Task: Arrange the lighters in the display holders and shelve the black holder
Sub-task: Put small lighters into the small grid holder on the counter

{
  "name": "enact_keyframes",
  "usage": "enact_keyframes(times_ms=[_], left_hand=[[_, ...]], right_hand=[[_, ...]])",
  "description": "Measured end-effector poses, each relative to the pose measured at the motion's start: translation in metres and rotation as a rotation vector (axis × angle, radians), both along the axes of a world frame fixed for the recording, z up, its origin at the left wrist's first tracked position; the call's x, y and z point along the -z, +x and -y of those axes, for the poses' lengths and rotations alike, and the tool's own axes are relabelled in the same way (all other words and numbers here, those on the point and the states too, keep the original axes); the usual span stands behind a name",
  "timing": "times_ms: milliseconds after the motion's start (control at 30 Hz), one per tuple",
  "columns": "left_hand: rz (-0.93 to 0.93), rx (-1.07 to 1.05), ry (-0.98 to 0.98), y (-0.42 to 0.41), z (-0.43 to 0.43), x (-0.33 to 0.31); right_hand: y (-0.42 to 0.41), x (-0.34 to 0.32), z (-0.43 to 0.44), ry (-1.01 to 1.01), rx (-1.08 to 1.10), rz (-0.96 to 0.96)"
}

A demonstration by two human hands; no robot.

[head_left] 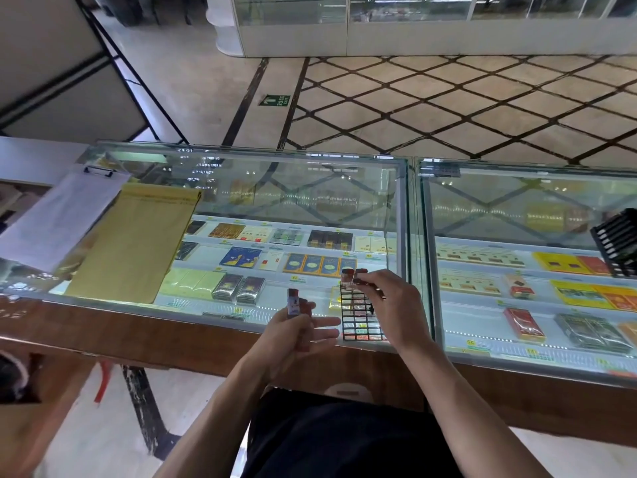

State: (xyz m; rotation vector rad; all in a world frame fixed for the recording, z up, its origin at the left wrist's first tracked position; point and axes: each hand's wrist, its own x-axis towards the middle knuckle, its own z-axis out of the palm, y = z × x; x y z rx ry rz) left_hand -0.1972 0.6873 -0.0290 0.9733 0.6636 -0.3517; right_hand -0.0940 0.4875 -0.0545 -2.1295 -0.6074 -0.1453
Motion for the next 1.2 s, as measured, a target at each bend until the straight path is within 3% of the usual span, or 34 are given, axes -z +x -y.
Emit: enact_keyframes(times_ms=[433,733,800,933,1033,1100,1200], left_hand=[[0.048,0.028,0.095,-0.010,0.002,0.001],[0.149,-0.040,0.049,-0.010,0.002,-0.003],[0.177,-0.039,0.033,-0.010,0.003,-0.004],[0.244,0.028,0.035,-0.007,0.008,-0.005],[0.286,0.053,0.144,-0.003,0.017,-0.001],[0.239,0.044,0.211,0.000,0.019,-0.001],[0.092,0.037,0.451,0.004,0.012,0.003]], right_hand=[[0.005,-0.009,-0.004,-0.201,-0.050,0.161],[-0.005,-0.022,-0.010,-0.369,0.079,0.178],[-0.010,-0.028,-0.006,-0.307,0.072,0.132],[-0.019,-0.034,-0.010,0.041,-0.092,-0.356],[-0.022,-0.029,-0.013,0.165,-0.090,-0.484],[-0.020,-0.030,-0.009,0.213,-0.066,-0.495],[-0.011,-0.028,0.002,0.135,0.023,-0.230]])
